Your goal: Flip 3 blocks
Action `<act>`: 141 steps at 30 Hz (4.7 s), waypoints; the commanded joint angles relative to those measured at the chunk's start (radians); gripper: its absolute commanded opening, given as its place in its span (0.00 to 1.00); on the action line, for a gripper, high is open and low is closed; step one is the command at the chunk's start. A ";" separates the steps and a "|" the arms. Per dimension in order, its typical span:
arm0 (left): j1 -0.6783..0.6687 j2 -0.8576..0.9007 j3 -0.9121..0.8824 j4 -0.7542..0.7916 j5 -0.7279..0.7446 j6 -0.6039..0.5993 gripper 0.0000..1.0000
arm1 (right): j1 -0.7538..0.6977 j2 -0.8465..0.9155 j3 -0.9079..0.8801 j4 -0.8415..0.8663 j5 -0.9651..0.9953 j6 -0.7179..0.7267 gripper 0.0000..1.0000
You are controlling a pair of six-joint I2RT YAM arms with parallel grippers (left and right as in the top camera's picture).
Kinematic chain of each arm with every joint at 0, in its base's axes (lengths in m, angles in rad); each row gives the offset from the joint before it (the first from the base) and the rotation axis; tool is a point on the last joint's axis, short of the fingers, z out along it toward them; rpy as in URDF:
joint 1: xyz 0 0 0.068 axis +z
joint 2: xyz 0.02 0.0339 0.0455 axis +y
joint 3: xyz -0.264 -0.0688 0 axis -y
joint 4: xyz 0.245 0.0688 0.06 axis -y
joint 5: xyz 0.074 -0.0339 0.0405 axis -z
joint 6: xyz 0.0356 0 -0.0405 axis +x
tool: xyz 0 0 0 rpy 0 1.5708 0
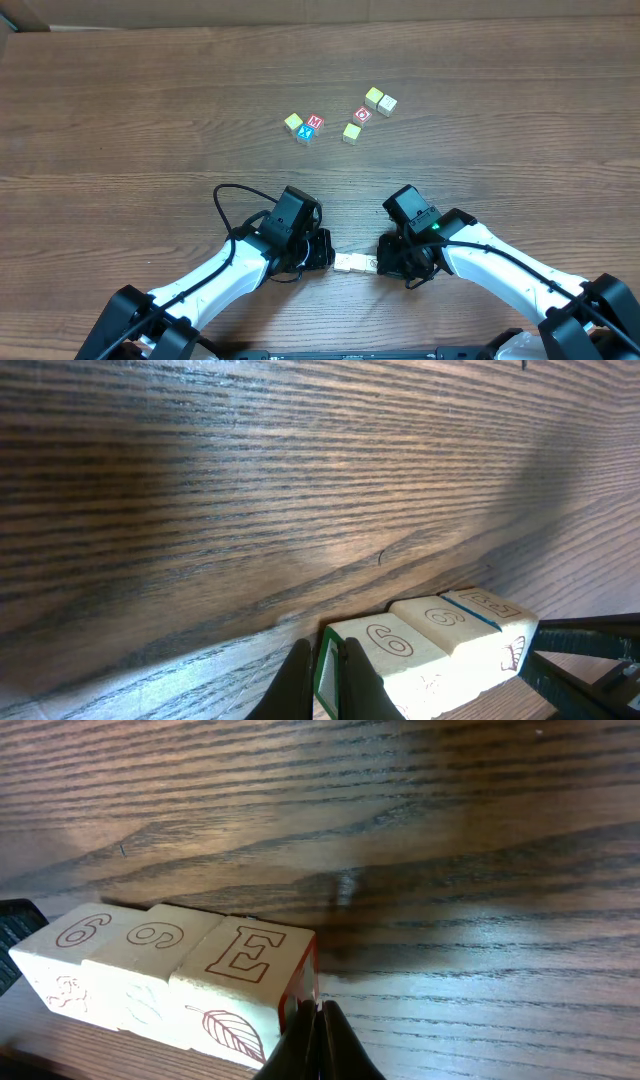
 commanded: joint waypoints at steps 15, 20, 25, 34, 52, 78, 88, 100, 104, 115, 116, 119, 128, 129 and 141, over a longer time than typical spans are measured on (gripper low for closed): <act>-0.001 0.054 0.018 0.008 0.048 -0.014 0.04 | 0.006 -0.003 -0.005 0.011 -0.053 0.062 0.04; 0.000 0.054 0.018 0.009 0.047 -0.014 0.04 | 0.006 -0.002 -0.005 0.010 -0.073 0.090 0.04; 0.000 0.054 0.018 0.011 0.043 -0.014 0.04 | 0.008 -0.002 -0.005 0.006 -0.080 0.112 0.04; -0.001 0.054 0.018 0.010 0.044 0.010 0.04 | 0.034 -0.002 -0.005 0.007 -0.090 0.157 0.04; -0.001 0.054 0.018 0.001 0.020 0.234 0.04 | 0.075 -0.002 -0.005 0.019 -0.105 0.221 0.04; -0.001 0.054 0.018 0.002 -0.090 0.411 0.04 | 0.082 -0.002 -0.005 0.014 -0.146 0.274 0.04; -0.002 0.054 0.018 0.032 -0.126 0.579 0.04 | 0.082 -0.002 -0.005 0.016 -0.146 0.281 0.04; -0.002 0.054 0.018 0.029 -0.126 0.756 0.04 | 0.082 -0.002 -0.005 0.019 -0.140 0.289 0.04; -0.002 0.054 0.018 0.029 -0.140 0.776 0.04 | 0.082 -0.002 -0.005 0.019 -0.126 0.295 0.04; -0.002 0.054 0.018 0.032 -0.167 0.840 0.04 | 0.082 -0.002 -0.005 0.028 -0.123 0.295 0.04; -0.002 0.054 0.018 0.032 -0.170 0.847 0.04 | 0.082 -0.002 -0.006 0.031 -0.123 0.295 0.04; -0.002 0.054 0.018 0.034 -0.170 0.861 0.04 | 0.082 -0.002 -0.006 0.038 -0.123 0.295 0.04; -0.002 0.054 0.018 0.062 -0.170 0.880 0.04 | 0.087 -0.002 -0.006 0.030 -0.124 0.301 0.04; -0.002 0.054 0.018 0.063 -0.169 0.880 0.04 | 0.092 -0.002 -0.006 0.030 -0.124 0.306 0.04; -0.002 0.054 0.018 0.062 -0.169 0.891 0.04 | 0.180 -0.002 -0.006 0.093 -0.096 0.400 0.04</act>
